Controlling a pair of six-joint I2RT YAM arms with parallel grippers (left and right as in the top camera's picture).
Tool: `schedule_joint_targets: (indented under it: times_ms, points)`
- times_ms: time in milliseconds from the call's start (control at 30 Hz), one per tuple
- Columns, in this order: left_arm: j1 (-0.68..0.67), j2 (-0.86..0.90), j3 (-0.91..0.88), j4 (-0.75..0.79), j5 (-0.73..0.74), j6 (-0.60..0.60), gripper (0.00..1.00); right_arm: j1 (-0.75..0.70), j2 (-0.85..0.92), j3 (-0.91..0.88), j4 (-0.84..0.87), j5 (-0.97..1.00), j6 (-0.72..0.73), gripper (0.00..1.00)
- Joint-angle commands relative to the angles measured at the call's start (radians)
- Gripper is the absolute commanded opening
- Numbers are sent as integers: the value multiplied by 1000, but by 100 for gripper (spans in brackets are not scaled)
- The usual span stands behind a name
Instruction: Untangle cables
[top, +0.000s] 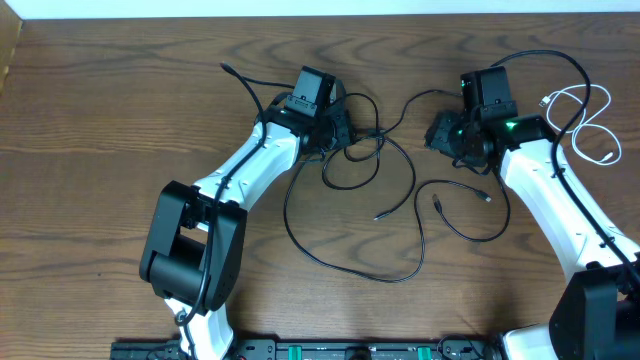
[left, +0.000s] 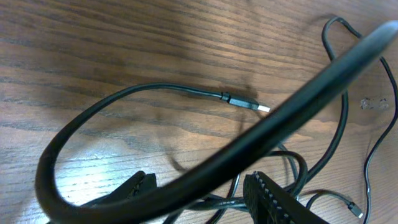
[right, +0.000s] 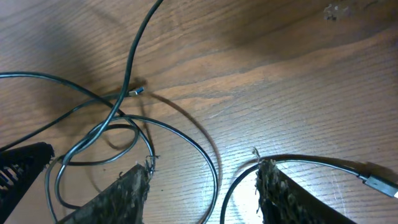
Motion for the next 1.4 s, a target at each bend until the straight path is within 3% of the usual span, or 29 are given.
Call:
schedule_joint_targets:
  times_ms: [0, 467, 733, 867, 1000, 1100, 1133, 1367]
  points:
    - [-18, 13, 8, -4, -6, -13, 51, 0, 0, -3, -6, -6, -17, 55]
    - [-114, 18, -11, -52, -14, -13, 40, 0, 0, -3, -22, -5, -25, 56]
    - [-148, 18, -11, -57, -15, -12, 24, 0, 1, -3, -30, -6, -24, 58]
    - [-157, 18, -11, -57, -66, -12, 8, 0, 1, -21, -32, -18, 32, 58]
    - [-157, 18, -11, -57, -74, -12, 8, 0, 2, -69, 12, -58, 114, 59]
    - [-157, 18, -11, -56, -74, -12, 30, 0, 2, -111, 73, -60, 158, 63]
    - [-157, 18, -11, -56, -74, -13, 32, 0, 2, -128, 100, -68, 166, 64]
    - [-157, 19, -11, -36, -74, -13, 35, 0, 3, -239, 348, -166, 181, 60]
